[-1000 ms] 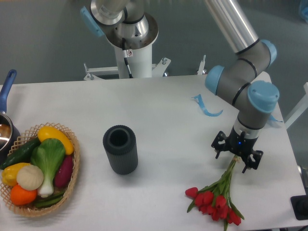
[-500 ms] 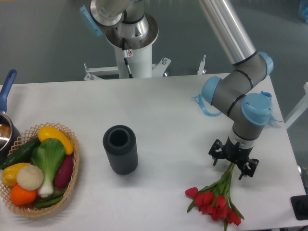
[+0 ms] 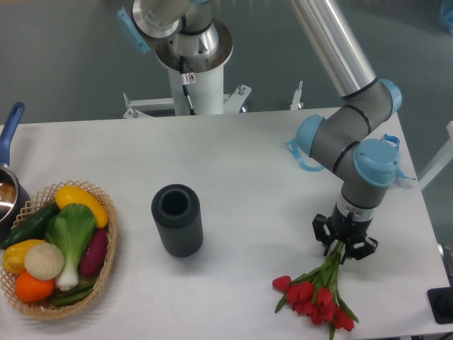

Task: Pick up the flowers from the table
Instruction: 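Close the gripper around the tulip stems, then lift the held tulip bouquet up off the table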

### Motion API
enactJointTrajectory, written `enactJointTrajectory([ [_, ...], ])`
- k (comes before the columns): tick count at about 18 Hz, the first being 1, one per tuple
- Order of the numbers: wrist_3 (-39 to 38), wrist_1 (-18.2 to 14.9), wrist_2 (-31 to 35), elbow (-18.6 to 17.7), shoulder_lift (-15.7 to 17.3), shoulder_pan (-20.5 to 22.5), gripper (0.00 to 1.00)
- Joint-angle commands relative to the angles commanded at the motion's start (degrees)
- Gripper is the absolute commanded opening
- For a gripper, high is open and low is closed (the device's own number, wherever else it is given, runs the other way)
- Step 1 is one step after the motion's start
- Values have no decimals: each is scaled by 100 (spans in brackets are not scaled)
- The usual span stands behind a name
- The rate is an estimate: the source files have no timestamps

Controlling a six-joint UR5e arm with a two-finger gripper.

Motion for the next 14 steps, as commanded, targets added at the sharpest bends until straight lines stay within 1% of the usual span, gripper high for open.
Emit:
enactJointTrajectory([
  [5,-44,18,-26,96,61,0,5],
  [6,-96,18,-26,97,114,-9,5],
  [10,-341,9,-149,44,631,-167,5],
  [11,-499,18,-350,44,763,-210,5],
  [14,-650,70,-1254,88,852,-246,5],
])
